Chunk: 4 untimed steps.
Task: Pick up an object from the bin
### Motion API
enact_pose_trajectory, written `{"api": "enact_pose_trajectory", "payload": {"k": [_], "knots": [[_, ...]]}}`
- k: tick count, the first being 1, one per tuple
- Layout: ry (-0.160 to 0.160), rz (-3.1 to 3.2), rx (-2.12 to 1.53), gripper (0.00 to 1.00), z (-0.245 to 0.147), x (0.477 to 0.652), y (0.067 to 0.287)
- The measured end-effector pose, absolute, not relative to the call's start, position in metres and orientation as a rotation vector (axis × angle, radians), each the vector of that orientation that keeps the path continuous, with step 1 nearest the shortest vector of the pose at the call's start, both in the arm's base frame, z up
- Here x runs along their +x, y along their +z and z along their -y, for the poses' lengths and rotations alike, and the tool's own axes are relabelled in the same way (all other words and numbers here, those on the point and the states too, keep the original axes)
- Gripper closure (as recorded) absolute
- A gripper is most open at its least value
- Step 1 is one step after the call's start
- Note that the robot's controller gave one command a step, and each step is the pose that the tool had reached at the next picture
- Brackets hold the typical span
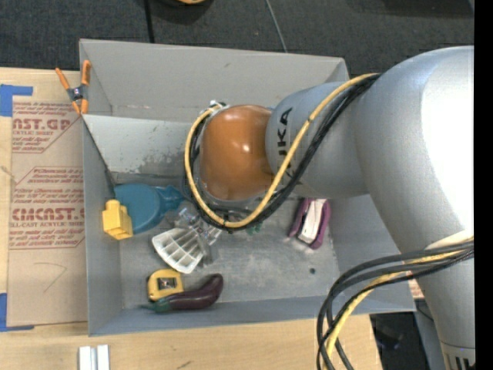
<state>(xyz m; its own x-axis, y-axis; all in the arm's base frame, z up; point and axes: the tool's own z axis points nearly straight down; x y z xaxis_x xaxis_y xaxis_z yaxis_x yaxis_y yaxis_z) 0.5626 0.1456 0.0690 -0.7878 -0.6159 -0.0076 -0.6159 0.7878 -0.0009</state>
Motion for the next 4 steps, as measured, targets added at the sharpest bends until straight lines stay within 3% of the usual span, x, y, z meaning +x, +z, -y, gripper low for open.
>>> {"api": "enact_pose_trajectory", "payload": {"k": [4], "knots": [[0.004,-2.963,-1.021,1.00,-0.146,0.562,0.095]]}}
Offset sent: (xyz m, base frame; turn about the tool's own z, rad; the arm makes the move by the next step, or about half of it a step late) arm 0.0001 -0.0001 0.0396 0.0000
